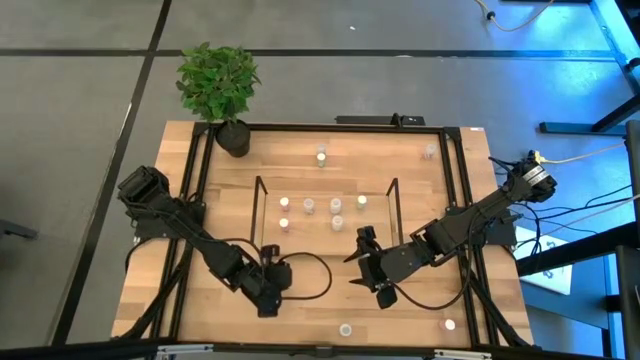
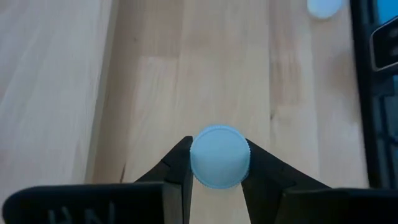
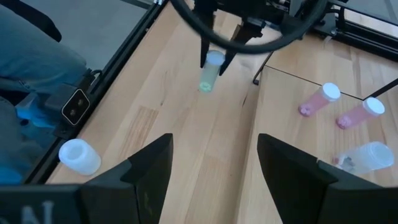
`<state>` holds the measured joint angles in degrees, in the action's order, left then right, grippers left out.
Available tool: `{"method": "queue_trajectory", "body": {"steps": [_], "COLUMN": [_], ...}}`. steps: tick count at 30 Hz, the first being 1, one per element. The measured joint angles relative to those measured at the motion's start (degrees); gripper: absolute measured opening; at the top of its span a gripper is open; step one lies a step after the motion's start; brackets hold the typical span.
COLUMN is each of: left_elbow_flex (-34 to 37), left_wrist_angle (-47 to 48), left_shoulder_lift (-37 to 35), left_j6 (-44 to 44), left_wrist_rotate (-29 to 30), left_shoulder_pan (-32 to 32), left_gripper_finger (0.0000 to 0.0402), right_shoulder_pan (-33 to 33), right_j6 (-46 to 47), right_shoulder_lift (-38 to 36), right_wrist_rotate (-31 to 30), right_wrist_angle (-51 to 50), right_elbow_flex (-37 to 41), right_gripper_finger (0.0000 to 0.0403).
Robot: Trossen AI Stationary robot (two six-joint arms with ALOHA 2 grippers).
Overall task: Pick and place medicine bottles onto shelf by color
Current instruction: Put the bottom blue pill bottle on the shelf aligned with the other blue pill bottles
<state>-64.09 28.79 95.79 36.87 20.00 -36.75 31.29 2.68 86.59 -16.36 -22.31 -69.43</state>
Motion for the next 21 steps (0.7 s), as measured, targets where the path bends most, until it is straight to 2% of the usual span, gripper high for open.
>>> {"method": "queue_trajectory", "body": {"steps": [10, 16, 21], "left_elbow_flex": [-6.5, -11.2, -16.9], "left_wrist_angle": [4.1, 8.4, 14.4], "left_shoulder_lift": [0.9, 7.1, 12.0], "left_j6": [-7.6, -8.7, -8.9], "left_wrist_rotate": [2.1, -1.8, -2.1], "left_shoulder_pan": [1.5, 3.0, 3.1], "left_gripper_finger": [0.0089, 0.0089, 0.0089], "right_shoulder_pan": [0.0, 0.0, 0.0], "right_j6": [0.0, 0.0, -0.1], "right_shoulder_lift": [0.0, 0.0, 0.0], "right_wrist_rotate": [0.0, 0.0, 0.0], "right_wrist_angle": [0.0, 0.1, 0.1], "right_elbow_flex": [0.0, 0.0, 0.0], "right_gripper_finger": [0.0236, 0.0236, 0.0236]}}
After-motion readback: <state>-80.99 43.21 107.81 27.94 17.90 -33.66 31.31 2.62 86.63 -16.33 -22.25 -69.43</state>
